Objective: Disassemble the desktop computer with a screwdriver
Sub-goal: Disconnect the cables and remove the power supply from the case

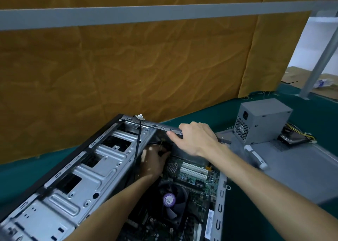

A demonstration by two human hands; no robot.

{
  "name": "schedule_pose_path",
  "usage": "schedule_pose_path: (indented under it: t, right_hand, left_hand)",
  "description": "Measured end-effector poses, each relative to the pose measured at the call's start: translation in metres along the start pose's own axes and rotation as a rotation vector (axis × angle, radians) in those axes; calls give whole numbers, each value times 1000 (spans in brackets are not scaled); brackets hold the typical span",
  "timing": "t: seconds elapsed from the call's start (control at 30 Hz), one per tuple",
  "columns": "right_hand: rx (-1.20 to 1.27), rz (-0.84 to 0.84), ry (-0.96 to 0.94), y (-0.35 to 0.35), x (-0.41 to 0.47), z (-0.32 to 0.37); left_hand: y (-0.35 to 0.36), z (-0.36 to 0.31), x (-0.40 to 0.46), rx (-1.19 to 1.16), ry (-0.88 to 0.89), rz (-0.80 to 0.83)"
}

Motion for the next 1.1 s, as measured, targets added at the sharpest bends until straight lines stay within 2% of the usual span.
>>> schedule_pose_path:
  t: [0.17, 0.3, 0.53, 0.7, 0.87, 1.1]
  right_hand:
    - [-15, 2, -4, 0, 1, 1]
    - [-11, 1, -3, 0, -1, 1]
    - [-13, 9, -9, 2, 1, 3]
    - [-7, 13, -14, 2, -1, 0]
    - [-13, 10, -12, 1, -1, 3]
    - [-34, 2, -15, 3, -2, 1]
  left_hand:
    - [3, -1, 3, 5, 20, 17]
    - [2, 0, 2, 111, 55, -23]
    - [8, 6, 3, -120, -41, 47]
    - [2, 4, 3, -64, -6, -24]
    - [7, 7, 3, -165, -68, 42]
    - [0, -1, -1, -113, -28, -10]
Point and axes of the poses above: each hand's wrist, its own x-axis towards the middle knuckle, its own y-axis out of the palm, z = x × y, the point moved 10 cm from there along x, towards the middle knuckle, and after that the axes turned 1 degree about z, right-handed, at the moved point
